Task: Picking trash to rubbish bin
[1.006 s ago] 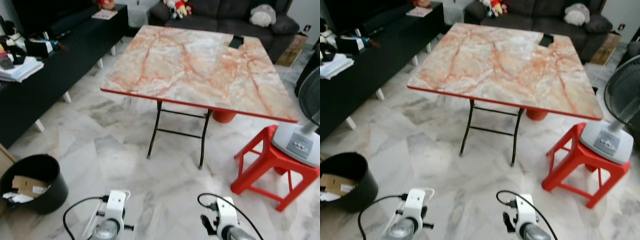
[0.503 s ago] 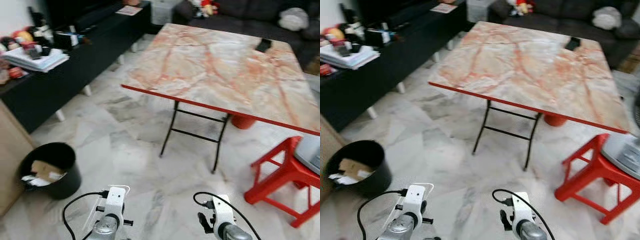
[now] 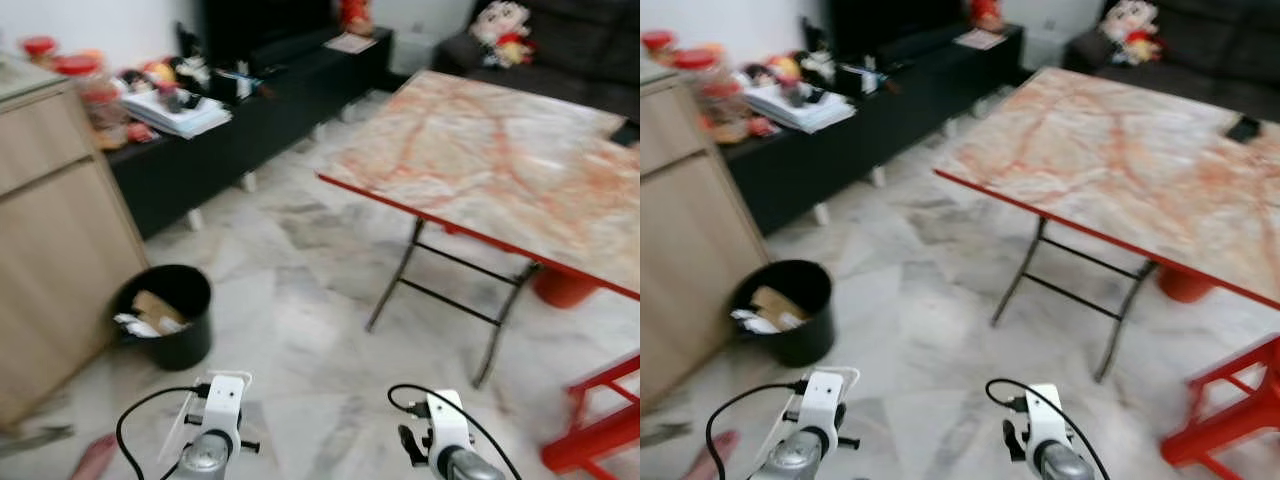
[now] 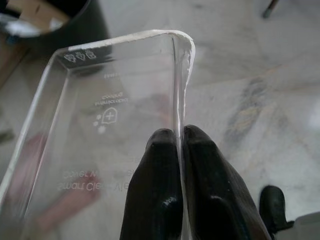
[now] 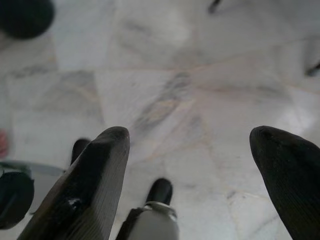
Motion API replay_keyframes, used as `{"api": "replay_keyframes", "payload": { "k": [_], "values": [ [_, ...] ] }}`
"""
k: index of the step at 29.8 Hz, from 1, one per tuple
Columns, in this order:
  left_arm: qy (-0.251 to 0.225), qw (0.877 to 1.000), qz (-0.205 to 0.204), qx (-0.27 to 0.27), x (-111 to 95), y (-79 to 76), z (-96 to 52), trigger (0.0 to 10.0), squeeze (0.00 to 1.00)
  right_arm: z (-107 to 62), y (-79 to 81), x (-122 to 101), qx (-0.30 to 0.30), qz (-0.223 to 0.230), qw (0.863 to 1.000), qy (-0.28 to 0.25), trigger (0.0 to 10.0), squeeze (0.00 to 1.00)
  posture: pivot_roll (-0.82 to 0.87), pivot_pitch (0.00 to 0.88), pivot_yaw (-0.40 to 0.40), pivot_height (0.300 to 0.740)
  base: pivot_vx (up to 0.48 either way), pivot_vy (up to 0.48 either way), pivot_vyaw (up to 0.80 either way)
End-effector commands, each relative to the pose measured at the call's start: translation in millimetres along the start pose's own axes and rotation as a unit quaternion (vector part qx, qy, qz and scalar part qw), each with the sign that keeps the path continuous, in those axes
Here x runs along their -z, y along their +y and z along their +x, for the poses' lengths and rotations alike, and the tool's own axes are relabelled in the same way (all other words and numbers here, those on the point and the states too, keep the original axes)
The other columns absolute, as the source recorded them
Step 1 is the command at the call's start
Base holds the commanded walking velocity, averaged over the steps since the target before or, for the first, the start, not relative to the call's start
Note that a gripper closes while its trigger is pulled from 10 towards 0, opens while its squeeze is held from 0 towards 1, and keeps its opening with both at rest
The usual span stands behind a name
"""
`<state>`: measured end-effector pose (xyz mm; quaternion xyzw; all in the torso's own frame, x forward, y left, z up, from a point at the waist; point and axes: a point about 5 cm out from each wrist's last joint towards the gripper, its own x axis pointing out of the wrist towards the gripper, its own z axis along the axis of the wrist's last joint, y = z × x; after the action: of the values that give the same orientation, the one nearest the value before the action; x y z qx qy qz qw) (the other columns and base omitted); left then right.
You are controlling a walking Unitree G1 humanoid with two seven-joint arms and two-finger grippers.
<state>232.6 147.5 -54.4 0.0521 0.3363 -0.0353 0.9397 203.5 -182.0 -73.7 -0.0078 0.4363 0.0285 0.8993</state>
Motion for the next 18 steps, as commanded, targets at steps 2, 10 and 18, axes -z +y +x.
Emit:
{"api": "replay_keyframes", "payload": {
  "k": [2, 10, 18],
  "values": [
    [0.006, 1.000, 0.002, 0.001, 3.5, -2.9, -0.9, 10.0, 0.00, 0.6, -1.7, -4.7, 0.004, -0.001, 1.000, -0.007, 10.0, 0.00, 0.04, 0.030, -0.062, 0.740, 0.000, 0.000, 0.72],
    [0.005, 1.000, 0.000, -0.005, 3.1, -1.6, -0.7, 10.0, 0.00, 0.9, -2.5, -8.3, 0.010, 0.015, 1.000, -0.016, 10.0, 0.00, 0.04, 0.046, -0.073, 0.740, 0.209, 0.000, 0.00],
    [0.005, 1.000, -0.002, -0.009, 2.7, -0.2, -0.7, 10.0, 0.00, 0.8, -3.1, -7.9, 0.011, 0.022, 1.000, -0.016, 10.0, 0.00, 0.04, 0.054, -0.073, 0.740, 0.348, 0.000, 0.00]
  ]
}}
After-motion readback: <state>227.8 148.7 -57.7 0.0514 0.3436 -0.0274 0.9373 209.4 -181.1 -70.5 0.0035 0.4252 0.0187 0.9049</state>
